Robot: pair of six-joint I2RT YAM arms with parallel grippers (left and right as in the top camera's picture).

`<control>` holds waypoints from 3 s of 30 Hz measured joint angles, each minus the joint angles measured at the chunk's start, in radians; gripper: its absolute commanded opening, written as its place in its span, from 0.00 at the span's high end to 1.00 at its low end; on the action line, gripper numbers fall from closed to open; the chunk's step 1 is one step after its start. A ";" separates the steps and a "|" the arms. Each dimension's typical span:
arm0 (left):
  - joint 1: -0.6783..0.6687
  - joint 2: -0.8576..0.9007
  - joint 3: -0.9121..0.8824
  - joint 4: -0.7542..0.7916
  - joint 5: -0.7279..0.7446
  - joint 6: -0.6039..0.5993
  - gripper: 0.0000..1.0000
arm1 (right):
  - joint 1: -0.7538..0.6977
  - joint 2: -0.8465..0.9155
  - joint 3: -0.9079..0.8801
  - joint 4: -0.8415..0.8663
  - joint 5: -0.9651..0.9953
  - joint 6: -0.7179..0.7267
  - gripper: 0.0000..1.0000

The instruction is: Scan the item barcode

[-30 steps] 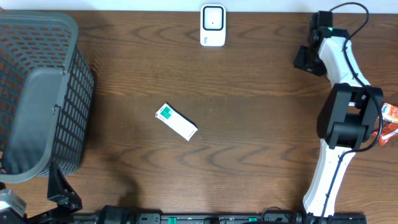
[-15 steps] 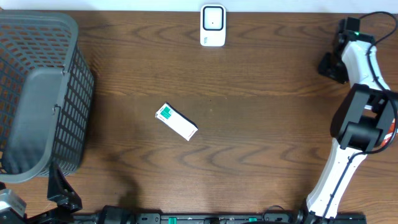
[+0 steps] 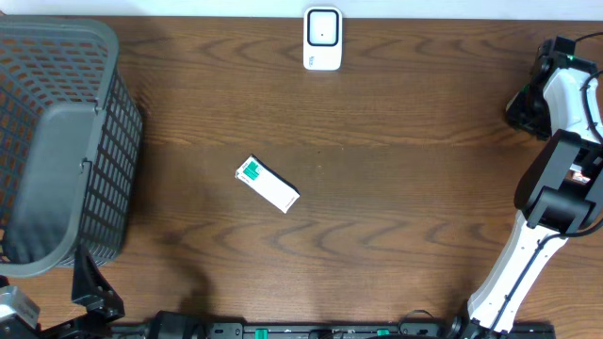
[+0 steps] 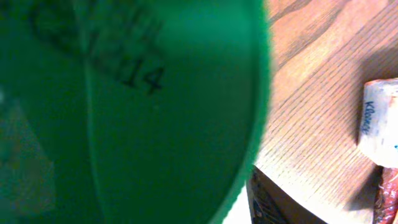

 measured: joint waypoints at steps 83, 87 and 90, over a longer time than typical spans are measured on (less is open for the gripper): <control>0.000 0.000 0.000 0.000 0.000 0.000 0.07 | 0.071 0.011 -0.010 0.315 -0.030 -0.089 0.99; 0.000 0.000 0.000 0.000 0.000 0.000 0.08 | 0.029 0.011 -0.010 0.295 -0.009 -0.089 0.99; 0.000 0.000 0.000 0.000 0.000 0.000 0.08 | -0.009 0.011 -0.010 0.273 0.002 -0.089 0.99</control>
